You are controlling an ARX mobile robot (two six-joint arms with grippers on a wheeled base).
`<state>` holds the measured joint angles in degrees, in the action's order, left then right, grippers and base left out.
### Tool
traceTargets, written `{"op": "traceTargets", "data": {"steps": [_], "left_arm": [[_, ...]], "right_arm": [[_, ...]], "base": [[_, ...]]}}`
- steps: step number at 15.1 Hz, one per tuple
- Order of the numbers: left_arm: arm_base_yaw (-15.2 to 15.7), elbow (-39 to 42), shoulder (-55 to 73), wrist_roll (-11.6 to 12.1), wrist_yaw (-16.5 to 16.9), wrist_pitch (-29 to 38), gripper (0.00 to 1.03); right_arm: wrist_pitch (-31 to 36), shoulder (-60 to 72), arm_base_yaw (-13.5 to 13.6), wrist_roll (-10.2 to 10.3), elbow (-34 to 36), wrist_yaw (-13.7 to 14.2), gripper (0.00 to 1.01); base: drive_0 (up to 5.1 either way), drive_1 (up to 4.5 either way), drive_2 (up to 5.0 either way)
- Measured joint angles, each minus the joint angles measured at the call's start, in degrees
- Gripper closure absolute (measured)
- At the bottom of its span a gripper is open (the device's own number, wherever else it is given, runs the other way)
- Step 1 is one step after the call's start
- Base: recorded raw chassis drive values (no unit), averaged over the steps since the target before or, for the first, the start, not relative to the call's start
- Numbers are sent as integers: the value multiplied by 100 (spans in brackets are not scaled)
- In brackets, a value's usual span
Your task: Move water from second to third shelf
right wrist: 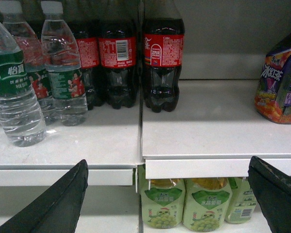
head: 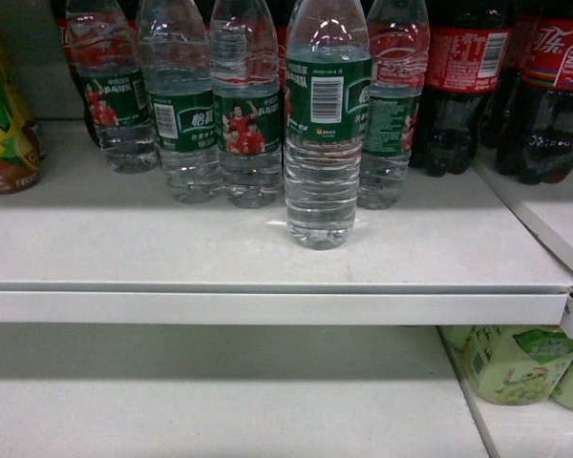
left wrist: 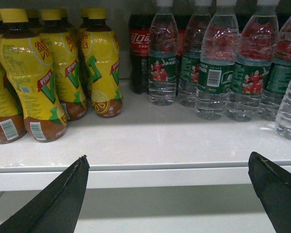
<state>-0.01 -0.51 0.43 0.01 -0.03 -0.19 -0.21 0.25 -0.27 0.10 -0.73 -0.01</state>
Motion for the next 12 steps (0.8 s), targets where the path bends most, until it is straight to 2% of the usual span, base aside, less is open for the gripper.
{"op": "traceTargets", "data": {"steps": [12], "left_arm": [[0, 0, 0, 0, 0, 0, 5]], "right_arm": [[-2, 0, 0, 0, 0, -2, 3]], "base": [[0, 0, 0]]}}
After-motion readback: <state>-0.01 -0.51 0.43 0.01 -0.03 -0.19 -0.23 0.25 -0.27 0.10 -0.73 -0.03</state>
